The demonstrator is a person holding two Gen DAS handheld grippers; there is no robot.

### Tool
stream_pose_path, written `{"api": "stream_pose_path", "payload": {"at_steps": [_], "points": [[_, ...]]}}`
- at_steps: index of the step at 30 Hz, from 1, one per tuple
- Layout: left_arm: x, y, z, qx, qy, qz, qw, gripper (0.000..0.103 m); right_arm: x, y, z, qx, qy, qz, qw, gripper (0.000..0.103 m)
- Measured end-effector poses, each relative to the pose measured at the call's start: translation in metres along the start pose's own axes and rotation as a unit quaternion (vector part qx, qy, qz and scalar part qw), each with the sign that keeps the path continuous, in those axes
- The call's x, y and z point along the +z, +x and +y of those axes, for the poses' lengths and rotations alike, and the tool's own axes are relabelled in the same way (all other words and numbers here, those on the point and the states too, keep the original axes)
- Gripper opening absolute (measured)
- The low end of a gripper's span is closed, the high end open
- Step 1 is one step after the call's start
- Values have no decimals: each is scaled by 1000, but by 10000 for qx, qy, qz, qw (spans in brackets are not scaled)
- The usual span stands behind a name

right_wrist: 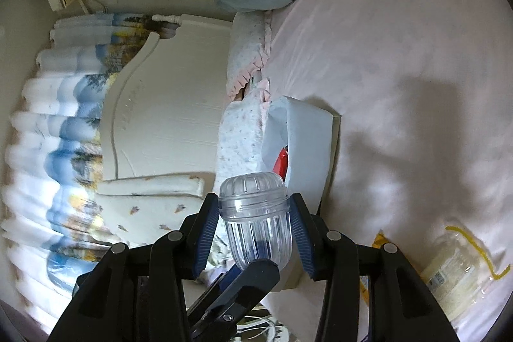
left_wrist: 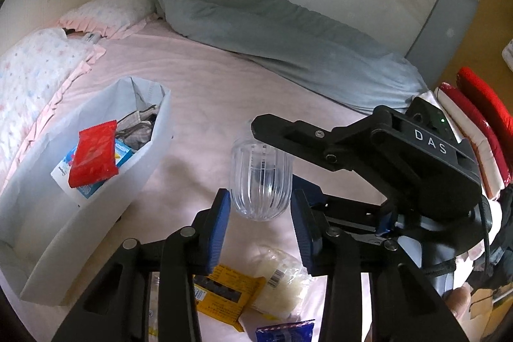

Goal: Organize objects
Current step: 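Carry the clear cup with the right gripper over the grey bin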

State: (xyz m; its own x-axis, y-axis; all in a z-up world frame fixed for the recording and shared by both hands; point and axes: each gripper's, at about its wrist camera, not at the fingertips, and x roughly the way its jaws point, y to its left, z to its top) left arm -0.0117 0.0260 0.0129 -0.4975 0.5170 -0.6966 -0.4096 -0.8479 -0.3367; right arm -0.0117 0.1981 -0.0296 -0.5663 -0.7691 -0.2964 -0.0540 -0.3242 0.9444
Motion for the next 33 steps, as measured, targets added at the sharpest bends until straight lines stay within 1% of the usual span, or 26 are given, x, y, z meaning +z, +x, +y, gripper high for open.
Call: {"api": "stream_pose_path", "payload": {"at_steps": [3, 8, 11, 14, 17, 21, 24, 29, 33], "points": [[0, 0, 3, 4, -100, 23, 9999, 39, -1, 3, 3, -108, -88, 28, 9999, 43], [2, 3, 10, 95, -419, 66, 9991, 40, -4, 10, 8, -258, -177, 91, 9995, 43], [2, 2, 20, 47, -759, 86, 9971, 39, -5, 15, 11, -331, -217, 130, 9991, 43], [1, -1, 32, 23, -1165, 32, 9932, 39, -6, 23, 13, -382, -248, 215, 9987, 43], [1, -6, 45, 122, -1447, -85, 9894, 39, -8, 34, 14, -277, -222, 362, 9987, 43], [0, -9, 55, 341, -1559, -91, 9871, 39, -10, 41, 18, -248, -300, 423, 9983, 43], [2, -9, 57, 462, -1551, -114, 9868, 39, -11, 44, 21, -213, -313, 428, 9984, 43], [3, -14, 60, 521, -1539, -218, 9865, 39, -10, 45, 21, -50, -271, 419, 9987, 43], [3, -19, 64, 694, -1546, -290, 9851, 39, -9, 49, 24, -59, -261, 359, 9990, 43]]}}
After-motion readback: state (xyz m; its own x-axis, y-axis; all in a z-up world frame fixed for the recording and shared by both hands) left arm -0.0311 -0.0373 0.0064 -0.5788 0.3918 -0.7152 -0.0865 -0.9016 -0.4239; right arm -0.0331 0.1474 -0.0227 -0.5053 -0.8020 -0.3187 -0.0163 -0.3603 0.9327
